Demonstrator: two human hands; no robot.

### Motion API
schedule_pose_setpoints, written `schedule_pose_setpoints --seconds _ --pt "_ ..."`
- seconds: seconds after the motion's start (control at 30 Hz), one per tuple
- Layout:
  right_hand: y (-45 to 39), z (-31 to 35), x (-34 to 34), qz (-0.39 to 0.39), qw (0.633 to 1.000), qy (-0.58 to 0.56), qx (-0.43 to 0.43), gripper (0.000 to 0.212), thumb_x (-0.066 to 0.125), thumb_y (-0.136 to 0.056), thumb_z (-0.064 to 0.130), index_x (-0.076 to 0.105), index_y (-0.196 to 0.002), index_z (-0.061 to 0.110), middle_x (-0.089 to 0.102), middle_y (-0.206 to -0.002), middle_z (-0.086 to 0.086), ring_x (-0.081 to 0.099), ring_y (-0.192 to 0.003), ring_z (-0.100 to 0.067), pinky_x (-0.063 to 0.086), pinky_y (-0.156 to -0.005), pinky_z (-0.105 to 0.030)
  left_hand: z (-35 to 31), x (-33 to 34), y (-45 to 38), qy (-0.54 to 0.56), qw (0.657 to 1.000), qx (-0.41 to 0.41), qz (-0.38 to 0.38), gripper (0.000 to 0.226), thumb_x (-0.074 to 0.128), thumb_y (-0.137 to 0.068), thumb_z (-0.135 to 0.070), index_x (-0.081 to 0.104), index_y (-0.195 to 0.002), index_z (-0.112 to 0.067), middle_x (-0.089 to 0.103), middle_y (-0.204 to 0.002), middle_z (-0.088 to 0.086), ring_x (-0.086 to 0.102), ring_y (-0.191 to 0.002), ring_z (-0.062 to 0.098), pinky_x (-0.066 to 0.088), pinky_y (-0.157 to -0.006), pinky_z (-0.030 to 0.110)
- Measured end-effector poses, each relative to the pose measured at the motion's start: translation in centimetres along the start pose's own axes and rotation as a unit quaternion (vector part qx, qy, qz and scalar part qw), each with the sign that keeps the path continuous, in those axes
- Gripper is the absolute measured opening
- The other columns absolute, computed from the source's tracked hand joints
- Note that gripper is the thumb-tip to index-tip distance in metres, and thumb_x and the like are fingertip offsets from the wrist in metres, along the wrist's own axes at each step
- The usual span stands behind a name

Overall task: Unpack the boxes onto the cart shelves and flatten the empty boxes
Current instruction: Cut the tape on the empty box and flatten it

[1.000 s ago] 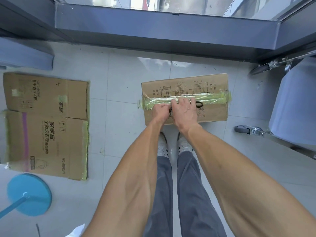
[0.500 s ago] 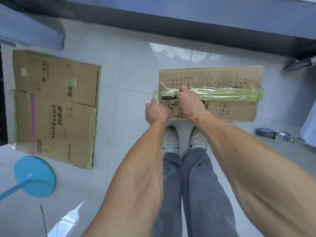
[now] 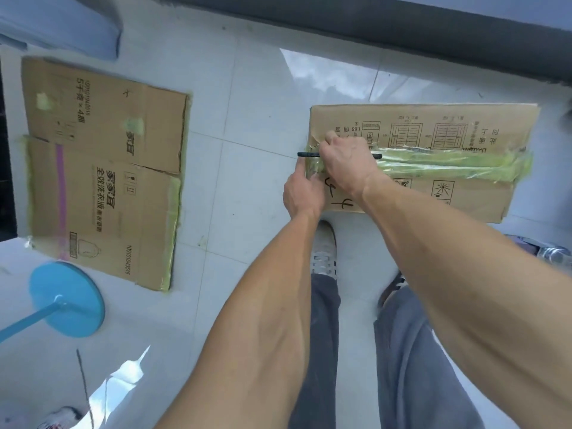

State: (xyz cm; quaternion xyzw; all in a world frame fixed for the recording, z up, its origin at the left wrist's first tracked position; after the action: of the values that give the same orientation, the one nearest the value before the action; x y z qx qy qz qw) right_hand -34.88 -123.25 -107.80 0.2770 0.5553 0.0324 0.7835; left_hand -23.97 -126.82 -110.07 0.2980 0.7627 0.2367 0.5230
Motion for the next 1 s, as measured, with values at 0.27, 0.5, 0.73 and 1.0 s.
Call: schedule_pose_setpoints --seconds 0.27,0.5,0.73,1.0 --pt "0.2 -0.2 1.3 -0.023 1.0 -0.008 -0.011 0.019 0.044 -0.093 0.003 0.059 -0.105 0.007 0.057 -0.106 -0.012 0.069 -0.083 -0.032 0.03 -0.056 -0.035 -0.8 1.6 0.4 -0.037 0.995 -0.031 -0.09 0.029 0.042 -0.095 -0.045 0.06 -0.114 -0.031 0.069 -0.093 0.008 0.063 -0.092 0.034 0.051 -0.08 0.041" --pt "1.2 -1.5 1.6 -0.026 1.0 -0.008 -0.003 0.019 0.046 -0.095 0.006 0.062 -0.105 0.009 0.061 -0.103 -0.009 0.068 -0.087 -0.031 0.033 -0.061 -0.033 0.2 2.1 0.0 -0.045 0.995 -0.008 -0.093 0.037 0.05 -0.096 -0.045 0.056 -0.131 -0.036 0.07 -0.101 0.006 0.062 -0.1 0.03 0.05 -0.087 0.041" --pt "4.0 -5.2 1.0 0.021 0.999 -0.007 0.033 0.017 0.047 -0.099 0.006 0.063 -0.096 0.01 0.047 -0.083 -0.006 0.044 -0.064 -0.019 0.037 -0.065 -0.036 0.8 1.7 -0.2 -0.001 0.996 -0.011 -0.086 0.045 0.051 -0.098 -0.041 0.049 -0.143 -0.04 0.072 -0.105 0.002 0.061 -0.107 0.024 0.047 -0.095 0.035" --pt "7.0 -7.5 1.0 0.014 0.996 0.042 0.082 0.014 0.043 -0.096 0.009 0.055 -0.103 0.011 0.046 -0.109 -0.013 0.048 -0.091 -0.025 0.043 -0.088 -0.049 1.7 1.8 1.6 -0.027 0.999 -0.037 -0.013 0.055 0.039 -0.095 -0.038 0.041 -0.149 -0.028 0.067 -0.12 0.006 0.057 -0.115 0.028 0.044 -0.098 0.038"
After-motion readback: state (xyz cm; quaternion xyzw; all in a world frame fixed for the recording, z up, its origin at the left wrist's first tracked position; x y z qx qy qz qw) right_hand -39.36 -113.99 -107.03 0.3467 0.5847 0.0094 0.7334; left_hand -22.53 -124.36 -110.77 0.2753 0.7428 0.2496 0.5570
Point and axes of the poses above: each hand's wrist, its own y-axis away from the middle knuckle, its own x-axis out of the palm, z = x × y, the point moved 1 cm from there along -y, towards the middle knuckle
